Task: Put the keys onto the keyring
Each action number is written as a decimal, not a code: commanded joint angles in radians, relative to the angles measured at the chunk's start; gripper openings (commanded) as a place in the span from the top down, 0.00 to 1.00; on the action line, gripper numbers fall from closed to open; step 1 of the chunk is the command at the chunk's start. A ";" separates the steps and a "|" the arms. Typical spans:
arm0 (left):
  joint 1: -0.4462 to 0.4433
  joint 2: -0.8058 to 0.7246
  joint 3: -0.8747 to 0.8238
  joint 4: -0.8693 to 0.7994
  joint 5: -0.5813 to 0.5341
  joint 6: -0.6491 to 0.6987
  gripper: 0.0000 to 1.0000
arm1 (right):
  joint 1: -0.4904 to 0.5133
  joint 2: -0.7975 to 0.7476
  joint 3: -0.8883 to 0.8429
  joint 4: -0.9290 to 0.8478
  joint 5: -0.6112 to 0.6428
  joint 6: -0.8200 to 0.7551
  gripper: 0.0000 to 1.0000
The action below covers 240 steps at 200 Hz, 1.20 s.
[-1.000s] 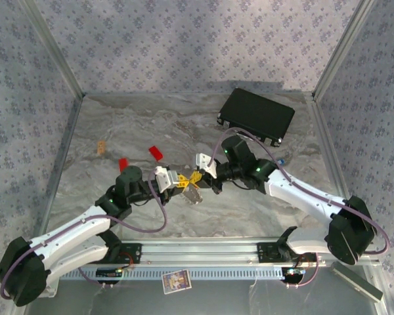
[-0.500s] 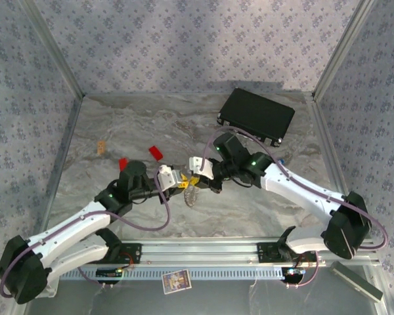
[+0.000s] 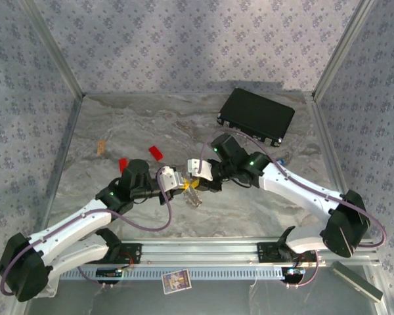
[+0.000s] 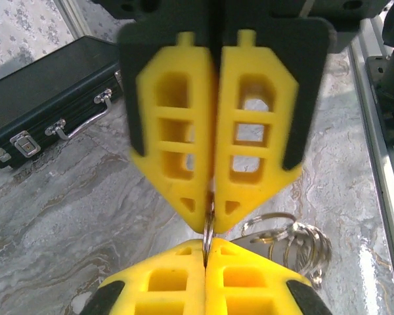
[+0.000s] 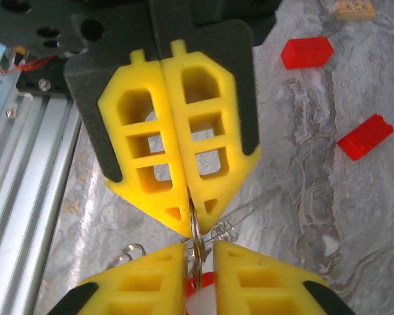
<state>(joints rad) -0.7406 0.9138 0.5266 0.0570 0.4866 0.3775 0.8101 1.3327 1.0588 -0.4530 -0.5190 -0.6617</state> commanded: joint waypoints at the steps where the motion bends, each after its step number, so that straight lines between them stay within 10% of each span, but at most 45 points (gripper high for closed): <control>1: 0.000 0.003 0.019 0.043 0.041 0.005 1.00 | -0.017 -0.046 -0.041 0.037 -0.031 0.039 0.77; 173: 0.000 0.008 -0.015 0.149 0.105 -0.041 1.00 | -0.027 0.019 -0.051 0.035 -0.022 0.052 0.96; 240: -0.001 0.000 -0.060 0.203 0.097 -0.067 1.00 | -0.045 -0.055 -0.099 0.105 -0.065 0.090 0.76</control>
<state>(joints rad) -0.7399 0.9234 0.4770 0.1772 0.5457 0.3283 0.7757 1.3293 0.9813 -0.3866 -0.5468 -0.5972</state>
